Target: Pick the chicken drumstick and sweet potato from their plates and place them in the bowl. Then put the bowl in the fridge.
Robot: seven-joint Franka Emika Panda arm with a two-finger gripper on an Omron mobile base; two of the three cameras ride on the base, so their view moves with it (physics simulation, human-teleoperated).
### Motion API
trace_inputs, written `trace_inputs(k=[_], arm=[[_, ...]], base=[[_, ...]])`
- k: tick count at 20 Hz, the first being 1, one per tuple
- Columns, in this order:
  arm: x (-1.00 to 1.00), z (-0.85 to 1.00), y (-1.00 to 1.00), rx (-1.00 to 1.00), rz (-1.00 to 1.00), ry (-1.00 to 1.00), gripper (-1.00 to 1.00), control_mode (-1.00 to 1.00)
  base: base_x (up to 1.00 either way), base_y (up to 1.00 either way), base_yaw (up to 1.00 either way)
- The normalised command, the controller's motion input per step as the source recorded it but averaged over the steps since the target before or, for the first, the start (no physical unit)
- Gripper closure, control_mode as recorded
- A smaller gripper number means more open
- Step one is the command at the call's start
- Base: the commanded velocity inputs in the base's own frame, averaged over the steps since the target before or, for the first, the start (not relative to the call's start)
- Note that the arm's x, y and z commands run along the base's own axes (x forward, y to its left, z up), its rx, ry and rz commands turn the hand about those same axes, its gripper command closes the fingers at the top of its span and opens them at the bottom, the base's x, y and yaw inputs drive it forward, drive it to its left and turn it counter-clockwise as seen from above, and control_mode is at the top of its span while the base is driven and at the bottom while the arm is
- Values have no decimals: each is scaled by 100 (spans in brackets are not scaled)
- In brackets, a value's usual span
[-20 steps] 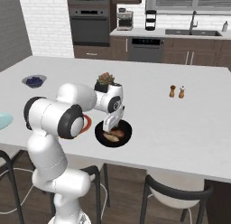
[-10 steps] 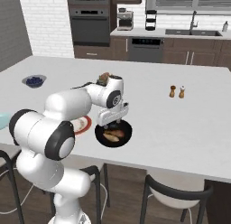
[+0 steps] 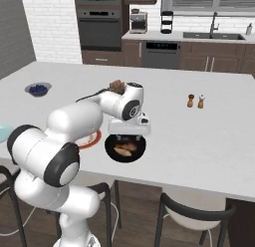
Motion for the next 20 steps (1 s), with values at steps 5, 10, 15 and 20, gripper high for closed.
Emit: trace_inputs(k=[5,10,15,20], arm=[[-41,0,-18,2,-78,1,-100,-100],[-44,0,-20,4,-50,2,-100,-100],[2,-22,-17,4,-18,0,-100,-100],[47,-33,-8,1,-6,6,-100,-100]], base=[[0,0,0],[0,0,0],[0,0,0],[0,0,0]])
